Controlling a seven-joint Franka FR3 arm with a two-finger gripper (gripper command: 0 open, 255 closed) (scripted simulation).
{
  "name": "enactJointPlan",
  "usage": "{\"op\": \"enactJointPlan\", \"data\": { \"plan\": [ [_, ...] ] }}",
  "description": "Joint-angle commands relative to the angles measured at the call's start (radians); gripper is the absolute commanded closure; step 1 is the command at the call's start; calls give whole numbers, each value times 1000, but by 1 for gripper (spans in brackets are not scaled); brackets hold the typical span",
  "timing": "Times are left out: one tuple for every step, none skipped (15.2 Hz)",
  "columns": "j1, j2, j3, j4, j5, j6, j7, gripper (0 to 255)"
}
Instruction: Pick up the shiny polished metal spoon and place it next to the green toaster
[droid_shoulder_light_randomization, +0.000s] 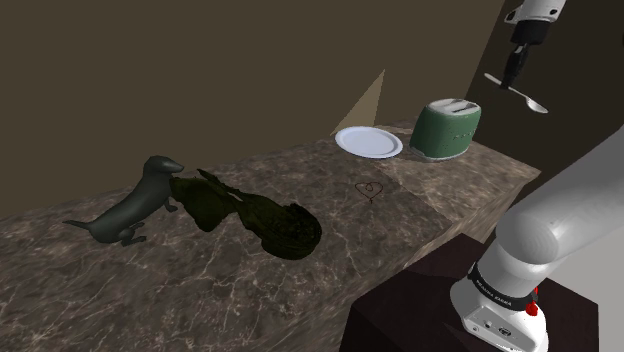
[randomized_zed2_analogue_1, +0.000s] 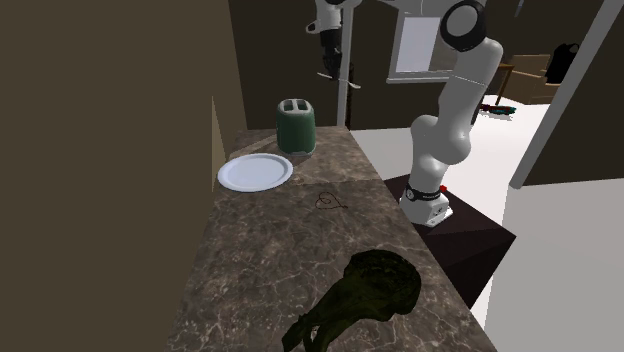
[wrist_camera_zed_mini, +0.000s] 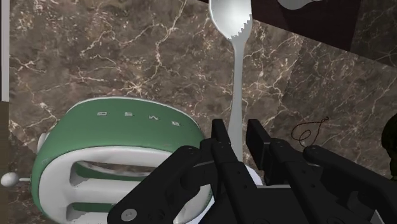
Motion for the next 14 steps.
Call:
{"op": "enactJointPlan", "data": {
  "plan": [
    [1,11,-4,27,5,-18,-5,255],
    [1,-60,32,-15,-23,-36,36,255],
    [-2,-66,35,-33,-25,-23,37,255],
    [-4,-71,36,-52,-28,-9,39,255],
    [-5,-77,37,-70,-30,5,41,255],
    [-6,-82,37,-88,-33,18,42,255],
    [-7,-87,38,-106,-35,32,44,255],
    [-9,-91,38,-123,-37,45,45,255],
    [-10,-95,38,-140,-39,59,46,255],
    [-11,-99,38,-157,-41,72,47,255],
    [-12,-103,38,-173,-43,85,48,255],
    [-13,-106,37,-189,-45,99,49,255],
    [-14,-109,37,-205,-47,112,49,255],
    [-15,-112,36,-221,-49,125,50,255]
  ]
}}
